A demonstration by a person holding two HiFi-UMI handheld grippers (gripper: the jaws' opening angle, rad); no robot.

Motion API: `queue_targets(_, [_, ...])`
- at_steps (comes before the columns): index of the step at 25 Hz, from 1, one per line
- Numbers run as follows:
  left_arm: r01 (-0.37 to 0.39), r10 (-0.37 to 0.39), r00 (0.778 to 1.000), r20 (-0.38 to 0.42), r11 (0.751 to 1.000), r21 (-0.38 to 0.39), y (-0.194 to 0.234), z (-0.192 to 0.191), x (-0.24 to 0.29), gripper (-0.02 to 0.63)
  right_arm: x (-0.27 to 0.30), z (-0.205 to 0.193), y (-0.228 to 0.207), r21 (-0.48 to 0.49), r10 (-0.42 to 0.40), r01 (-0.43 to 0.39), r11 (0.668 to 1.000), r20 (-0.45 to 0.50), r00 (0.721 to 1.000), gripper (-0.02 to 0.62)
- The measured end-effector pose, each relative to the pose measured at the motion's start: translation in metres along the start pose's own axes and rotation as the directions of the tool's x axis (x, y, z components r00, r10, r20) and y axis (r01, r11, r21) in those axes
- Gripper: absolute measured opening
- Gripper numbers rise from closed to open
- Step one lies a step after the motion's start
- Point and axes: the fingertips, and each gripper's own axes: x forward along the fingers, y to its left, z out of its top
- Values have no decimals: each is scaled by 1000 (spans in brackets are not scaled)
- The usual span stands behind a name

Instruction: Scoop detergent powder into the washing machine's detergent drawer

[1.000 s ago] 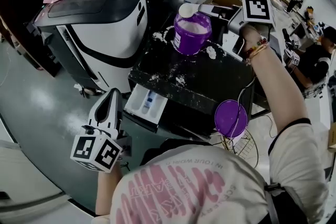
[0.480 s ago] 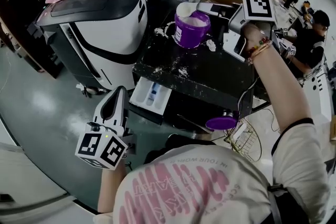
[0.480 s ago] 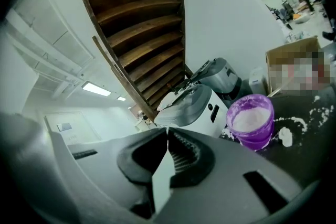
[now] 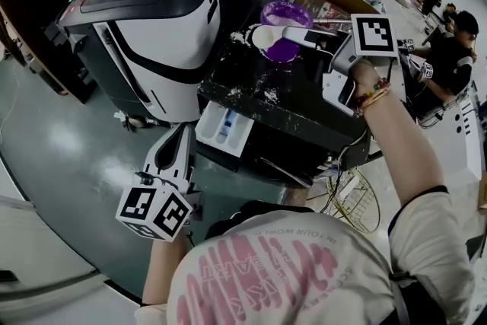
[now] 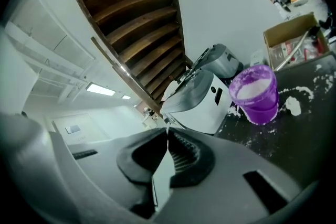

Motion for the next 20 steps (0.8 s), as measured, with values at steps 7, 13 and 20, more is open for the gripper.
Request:
queue_targets(7, [-38, 37, 999, -7, 999, -18, 3, -14, -3, 3, 13, -48, -29, 81, 10, -4, 997, -72, 997, 3])
queue_targets(13, [-95, 94, 995, -21, 995, -42, 3, -33, -5, 3, 25, -86, -54, 156, 28, -6, 988, -137, 990, 3])
queue_targets(20, [-184, 183, 983, -19, 981, -59, 2, -58, -14, 3, 37, -126, -84, 206, 38, 8, 979, -219, 975, 3])
